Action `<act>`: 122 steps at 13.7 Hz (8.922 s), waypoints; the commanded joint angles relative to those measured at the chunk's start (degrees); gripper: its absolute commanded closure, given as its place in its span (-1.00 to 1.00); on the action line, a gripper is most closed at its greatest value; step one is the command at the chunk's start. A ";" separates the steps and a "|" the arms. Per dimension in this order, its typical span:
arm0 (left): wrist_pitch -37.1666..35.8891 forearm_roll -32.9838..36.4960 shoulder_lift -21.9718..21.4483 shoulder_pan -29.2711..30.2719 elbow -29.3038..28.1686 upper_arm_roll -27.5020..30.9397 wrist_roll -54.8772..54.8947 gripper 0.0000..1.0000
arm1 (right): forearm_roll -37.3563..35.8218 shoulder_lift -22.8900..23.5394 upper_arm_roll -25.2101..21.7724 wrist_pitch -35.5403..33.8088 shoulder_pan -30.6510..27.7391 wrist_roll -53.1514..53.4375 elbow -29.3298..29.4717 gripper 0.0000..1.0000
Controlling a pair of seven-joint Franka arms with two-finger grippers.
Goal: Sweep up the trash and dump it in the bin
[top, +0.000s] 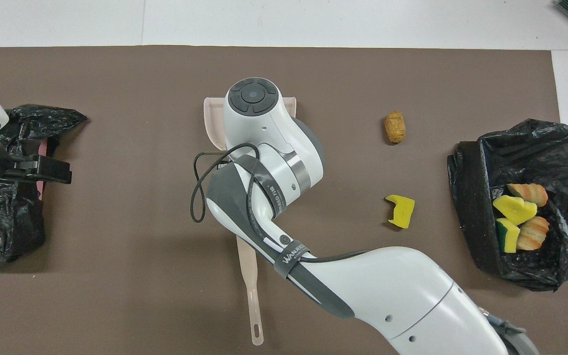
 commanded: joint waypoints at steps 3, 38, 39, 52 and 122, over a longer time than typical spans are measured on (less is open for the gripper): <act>-0.65 0.72 -1.05 -0.21 -0.69 -0.09 -0.18 -1.00 | 1.06 1.15 0.71 0.17 -0.27 1.04 1.98 0.47; 27.90 4.94 20.31 -28.06 -6.83 -0.71 -31.98 -1.00 | 14.68 -42.01 2.11 26.09 11.25 -2.21 -67.36 -0.51; 29.66 4.94 20.22 -28.68 -8.41 -0.71 -32.78 -1.00 | 14.68 -42.01 2.11 26.27 11.68 -2.30 -67.36 -0.51; 31.52 4.94 19.43 -29.57 -10.45 -0.71 -39.73 -0.34 | 13.81 -43.06 2.11 25.57 14.32 6.66 -69.03 1.00; 29.85 12.33 2.47 -24.12 -31.63 0.26 50.35 1.00 | 30.68 -55.54 2.29 10.20 -6.15 -22.00 -73.70 1.00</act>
